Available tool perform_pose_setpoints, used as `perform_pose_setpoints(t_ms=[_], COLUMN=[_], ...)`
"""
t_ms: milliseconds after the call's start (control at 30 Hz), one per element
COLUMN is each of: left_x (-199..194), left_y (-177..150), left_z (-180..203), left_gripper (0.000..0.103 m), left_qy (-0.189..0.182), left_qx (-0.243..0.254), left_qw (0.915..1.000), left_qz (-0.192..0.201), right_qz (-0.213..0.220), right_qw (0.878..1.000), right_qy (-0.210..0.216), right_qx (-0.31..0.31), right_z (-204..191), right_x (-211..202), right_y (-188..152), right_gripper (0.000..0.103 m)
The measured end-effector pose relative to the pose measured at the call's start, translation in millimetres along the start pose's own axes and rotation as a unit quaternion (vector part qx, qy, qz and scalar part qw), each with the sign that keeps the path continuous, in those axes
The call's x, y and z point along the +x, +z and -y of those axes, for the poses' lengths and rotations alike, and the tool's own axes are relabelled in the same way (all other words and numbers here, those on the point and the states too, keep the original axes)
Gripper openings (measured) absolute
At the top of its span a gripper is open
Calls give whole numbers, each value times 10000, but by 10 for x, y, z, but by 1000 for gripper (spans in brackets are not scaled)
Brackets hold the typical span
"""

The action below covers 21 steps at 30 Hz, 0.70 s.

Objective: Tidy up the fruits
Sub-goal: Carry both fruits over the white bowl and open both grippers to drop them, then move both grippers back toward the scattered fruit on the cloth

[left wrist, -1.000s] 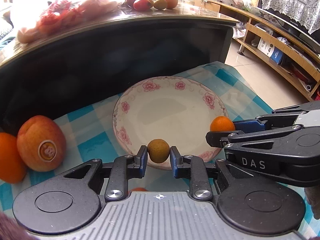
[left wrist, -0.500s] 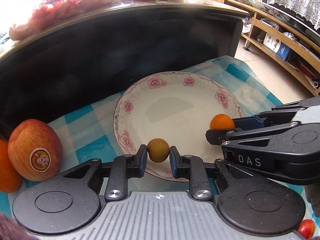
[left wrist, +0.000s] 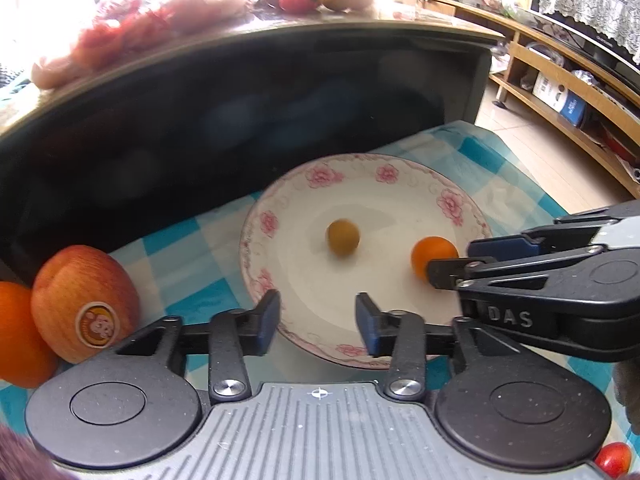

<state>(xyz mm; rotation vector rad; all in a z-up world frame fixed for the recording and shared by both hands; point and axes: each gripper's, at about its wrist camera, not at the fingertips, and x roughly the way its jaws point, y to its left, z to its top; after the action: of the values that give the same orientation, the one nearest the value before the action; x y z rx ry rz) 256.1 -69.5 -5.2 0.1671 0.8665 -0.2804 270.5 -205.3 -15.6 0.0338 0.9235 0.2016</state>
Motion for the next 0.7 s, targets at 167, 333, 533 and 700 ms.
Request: perform_pose_setpoints(t_ms=[167,333,533,700], left_x=[-73,-176,-314,-418], left_y=[-5,-19,-76,-153], left_z=[-34,-35,-11,17], left_gripper=[61,63,67,68], left_qy=[22,41,49,29], left_qx=[-61,-66,-24,-1], left_qw=[10000,10000,9999,10000], left_qz=[12,50,87,82], right_qz=[61,171,262,247], right_qw=[9999,9998,9996,9997], right_qy=[-17,5,24,6], right_qx=[84,55,110,81], right_z=[27,1,-32,-68], right_x=[-51,-154,-311,-434], right_y=[21,31,0,-63], right_gripper=[36,36,37,38])
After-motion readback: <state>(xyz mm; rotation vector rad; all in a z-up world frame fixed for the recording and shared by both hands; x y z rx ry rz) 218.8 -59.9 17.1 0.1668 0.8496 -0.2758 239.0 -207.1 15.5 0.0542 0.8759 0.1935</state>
